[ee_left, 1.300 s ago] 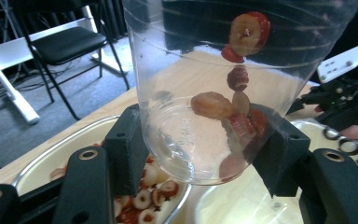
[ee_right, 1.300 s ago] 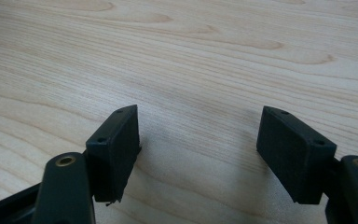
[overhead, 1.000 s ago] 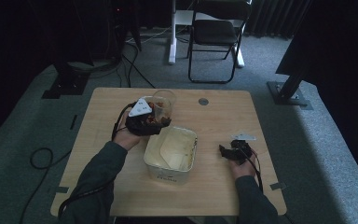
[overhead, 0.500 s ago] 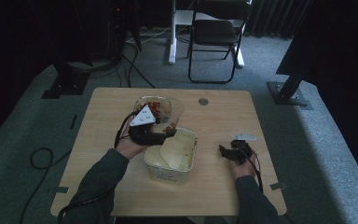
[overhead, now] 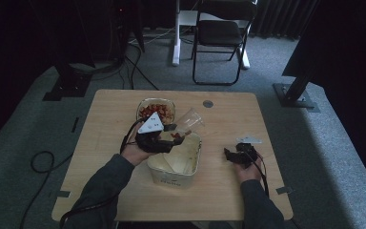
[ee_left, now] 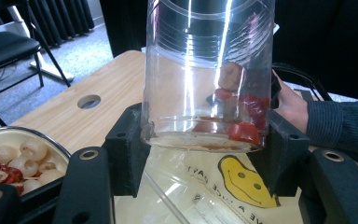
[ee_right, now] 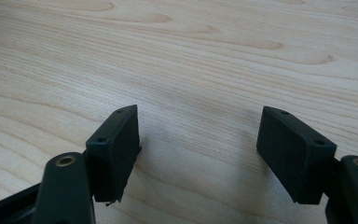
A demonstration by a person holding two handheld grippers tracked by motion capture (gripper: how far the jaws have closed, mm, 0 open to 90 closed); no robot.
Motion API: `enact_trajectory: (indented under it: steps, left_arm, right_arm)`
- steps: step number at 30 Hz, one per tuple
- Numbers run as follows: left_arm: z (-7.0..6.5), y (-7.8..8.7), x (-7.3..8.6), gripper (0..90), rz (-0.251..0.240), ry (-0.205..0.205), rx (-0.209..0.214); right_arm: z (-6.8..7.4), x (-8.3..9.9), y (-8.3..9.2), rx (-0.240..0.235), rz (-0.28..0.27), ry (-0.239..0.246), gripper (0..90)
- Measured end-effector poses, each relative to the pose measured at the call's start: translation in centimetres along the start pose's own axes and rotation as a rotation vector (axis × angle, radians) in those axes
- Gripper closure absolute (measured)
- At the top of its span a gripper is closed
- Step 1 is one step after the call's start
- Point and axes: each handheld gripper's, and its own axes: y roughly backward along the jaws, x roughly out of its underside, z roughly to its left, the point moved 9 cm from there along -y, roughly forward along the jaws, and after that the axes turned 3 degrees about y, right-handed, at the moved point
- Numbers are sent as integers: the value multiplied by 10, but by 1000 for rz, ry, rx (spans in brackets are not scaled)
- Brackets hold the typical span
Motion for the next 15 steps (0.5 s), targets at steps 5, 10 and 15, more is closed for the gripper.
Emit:
enact_trajectory:
  steps: [5, 10, 15]
  left_arm:
    - [-3, -2, 3, 419, 10, 1, 12]
    - [-6, -4, 6, 419, 18, -9, 25]
    - [-8, -3, 7, 418, 15, -13, 38]
  right_arm:
    - [0, 0, 0, 0, 0, -1, 293]
    - [0, 0, 0, -1, 1, 0, 293]
    - [0, 0, 0, -1, 0, 0, 293]
